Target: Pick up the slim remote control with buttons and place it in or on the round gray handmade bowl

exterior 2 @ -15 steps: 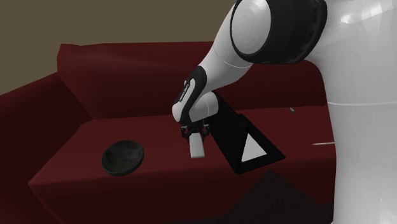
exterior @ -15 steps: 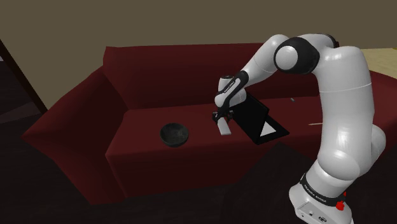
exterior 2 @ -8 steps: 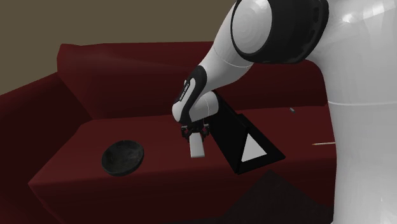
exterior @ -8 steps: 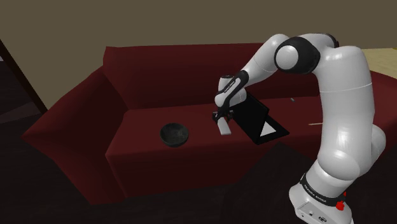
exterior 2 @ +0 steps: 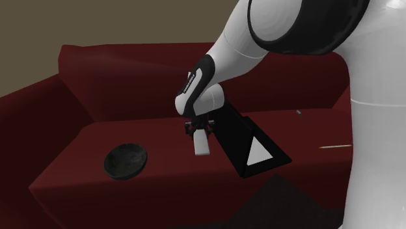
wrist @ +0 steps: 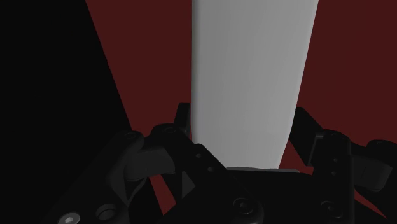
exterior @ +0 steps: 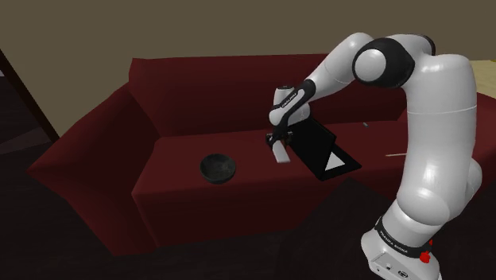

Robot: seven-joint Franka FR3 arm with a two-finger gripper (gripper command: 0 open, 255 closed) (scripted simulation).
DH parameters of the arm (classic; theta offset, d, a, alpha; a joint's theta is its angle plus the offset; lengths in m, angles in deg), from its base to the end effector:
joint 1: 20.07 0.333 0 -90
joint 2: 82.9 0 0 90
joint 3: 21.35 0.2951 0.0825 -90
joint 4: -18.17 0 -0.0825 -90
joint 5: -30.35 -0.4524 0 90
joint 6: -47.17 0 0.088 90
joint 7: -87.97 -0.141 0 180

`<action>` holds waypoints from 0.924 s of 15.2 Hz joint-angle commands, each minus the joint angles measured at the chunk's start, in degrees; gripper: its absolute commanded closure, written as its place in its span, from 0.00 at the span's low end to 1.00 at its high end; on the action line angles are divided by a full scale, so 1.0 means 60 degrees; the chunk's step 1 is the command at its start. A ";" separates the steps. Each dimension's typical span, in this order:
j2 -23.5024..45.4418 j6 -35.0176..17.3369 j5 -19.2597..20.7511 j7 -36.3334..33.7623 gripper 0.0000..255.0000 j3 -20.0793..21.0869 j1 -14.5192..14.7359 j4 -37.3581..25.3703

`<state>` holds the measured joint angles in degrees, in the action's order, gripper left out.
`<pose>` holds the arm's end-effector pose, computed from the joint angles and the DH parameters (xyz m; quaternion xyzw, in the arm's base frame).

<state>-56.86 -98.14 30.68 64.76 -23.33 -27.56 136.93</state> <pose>0.6125 -0.1036 0.0998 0.9607 -0.2773 0.0056 0.0086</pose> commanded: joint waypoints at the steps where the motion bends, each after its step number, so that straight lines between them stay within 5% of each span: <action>1: -0.0194 0.0224 0.0006 -0.0006 1.00 -0.0004 0.0008 -0.0029; 14: -0.1411 0.1578 0.0044 -0.0011 1.00 -0.0026 0.0028 -0.0167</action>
<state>-64.82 -89.20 30.93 64.70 -23.48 -27.41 135.96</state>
